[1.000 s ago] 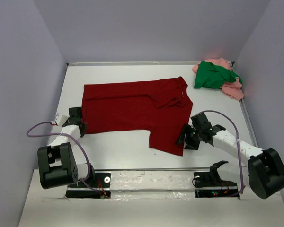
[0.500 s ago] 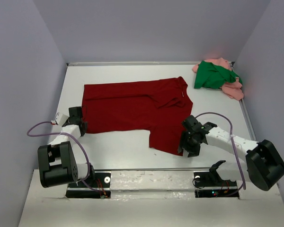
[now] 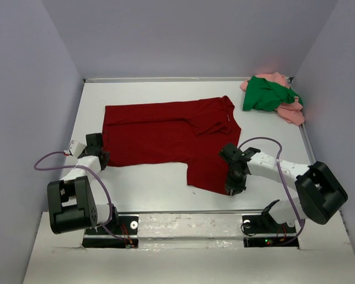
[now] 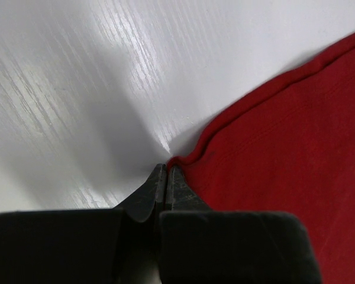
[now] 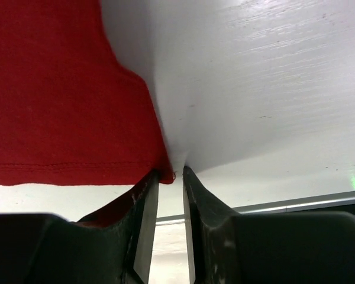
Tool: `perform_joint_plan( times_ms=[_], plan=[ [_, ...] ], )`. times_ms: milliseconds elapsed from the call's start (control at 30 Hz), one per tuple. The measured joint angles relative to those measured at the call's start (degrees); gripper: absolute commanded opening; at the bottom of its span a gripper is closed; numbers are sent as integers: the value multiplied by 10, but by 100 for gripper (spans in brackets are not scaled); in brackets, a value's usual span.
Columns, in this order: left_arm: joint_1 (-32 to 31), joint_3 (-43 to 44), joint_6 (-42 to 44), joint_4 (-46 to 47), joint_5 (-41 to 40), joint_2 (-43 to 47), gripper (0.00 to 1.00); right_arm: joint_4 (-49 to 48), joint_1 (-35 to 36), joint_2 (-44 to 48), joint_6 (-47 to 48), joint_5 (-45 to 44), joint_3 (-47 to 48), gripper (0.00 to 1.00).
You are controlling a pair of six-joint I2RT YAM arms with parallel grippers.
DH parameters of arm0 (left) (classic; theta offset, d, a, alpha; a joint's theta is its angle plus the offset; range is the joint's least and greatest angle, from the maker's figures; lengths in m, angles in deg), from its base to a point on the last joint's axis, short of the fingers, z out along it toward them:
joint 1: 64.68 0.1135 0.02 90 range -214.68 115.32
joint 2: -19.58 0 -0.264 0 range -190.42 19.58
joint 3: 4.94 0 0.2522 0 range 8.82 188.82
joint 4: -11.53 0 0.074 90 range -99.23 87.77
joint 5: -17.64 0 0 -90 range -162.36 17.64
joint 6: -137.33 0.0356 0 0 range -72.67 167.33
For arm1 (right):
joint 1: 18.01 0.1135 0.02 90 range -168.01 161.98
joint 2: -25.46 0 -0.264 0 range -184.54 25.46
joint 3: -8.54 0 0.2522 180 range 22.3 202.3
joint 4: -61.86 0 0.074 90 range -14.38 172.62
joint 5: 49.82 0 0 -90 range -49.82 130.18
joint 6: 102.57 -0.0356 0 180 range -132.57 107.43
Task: Fold and stack the t-shirts
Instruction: Grap the side of the flattened tshirt closest away from the robot with both arms
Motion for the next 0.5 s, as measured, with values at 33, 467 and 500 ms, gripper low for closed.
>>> perform_joint_plan(
  times_ms=[33,467,500],
  plan=[
    [0,0,0,1,0,0,0,1,2,-4,0,-1,3,28],
    [0,5,8,12,4,-11,0,-12,13,3,-9,-1,1,0],
    [0,6,10,12,4,-11,0,-12,13,8,-9,-5,0,0]
  ],
)
